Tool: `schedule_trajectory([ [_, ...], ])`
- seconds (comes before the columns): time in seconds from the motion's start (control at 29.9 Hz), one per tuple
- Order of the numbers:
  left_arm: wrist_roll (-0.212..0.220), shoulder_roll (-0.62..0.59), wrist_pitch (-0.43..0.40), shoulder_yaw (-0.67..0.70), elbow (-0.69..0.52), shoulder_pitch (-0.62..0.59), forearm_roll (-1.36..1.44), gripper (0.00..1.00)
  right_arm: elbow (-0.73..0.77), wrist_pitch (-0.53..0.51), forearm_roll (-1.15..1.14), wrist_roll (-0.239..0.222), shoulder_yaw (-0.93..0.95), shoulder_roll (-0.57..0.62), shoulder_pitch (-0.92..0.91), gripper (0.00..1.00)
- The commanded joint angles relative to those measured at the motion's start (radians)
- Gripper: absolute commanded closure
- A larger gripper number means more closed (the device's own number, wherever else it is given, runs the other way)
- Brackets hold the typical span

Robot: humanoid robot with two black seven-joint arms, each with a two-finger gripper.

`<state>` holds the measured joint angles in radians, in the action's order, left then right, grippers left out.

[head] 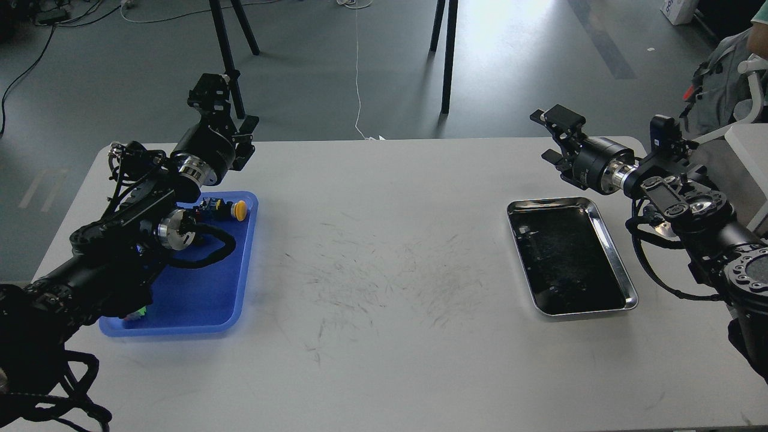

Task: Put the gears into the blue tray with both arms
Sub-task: 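Swing the right gripper forward over the metal tray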

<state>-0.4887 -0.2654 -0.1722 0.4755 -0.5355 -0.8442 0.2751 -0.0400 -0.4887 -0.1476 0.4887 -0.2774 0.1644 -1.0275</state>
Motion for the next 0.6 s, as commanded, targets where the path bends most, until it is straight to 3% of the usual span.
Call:
schedule_trajectory([
  [0.0, 0.000, 0.005, 0.005, 0.000, 0.000, -0.001, 0.000, 0.02, 0.000, 0.000, -0.001, 0.000, 0.001, 0.004, -0.003, 0.02],
  [0.23, 0.000, 0.012, 0.007, -0.001, 0.000, -0.001, 0.001, 0.02, -0.017, 0.000, -0.012, 0.000, -0.023, -0.005, 0.004, 0.02],
  [0.57, 0.000, 0.017, 0.020, -0.005, 0.000, 0.002, 0.003, 0.02, -0.018, 0.000, -0.062, 0.000, -0.264, -0.016, -0.032, 0.02],
])
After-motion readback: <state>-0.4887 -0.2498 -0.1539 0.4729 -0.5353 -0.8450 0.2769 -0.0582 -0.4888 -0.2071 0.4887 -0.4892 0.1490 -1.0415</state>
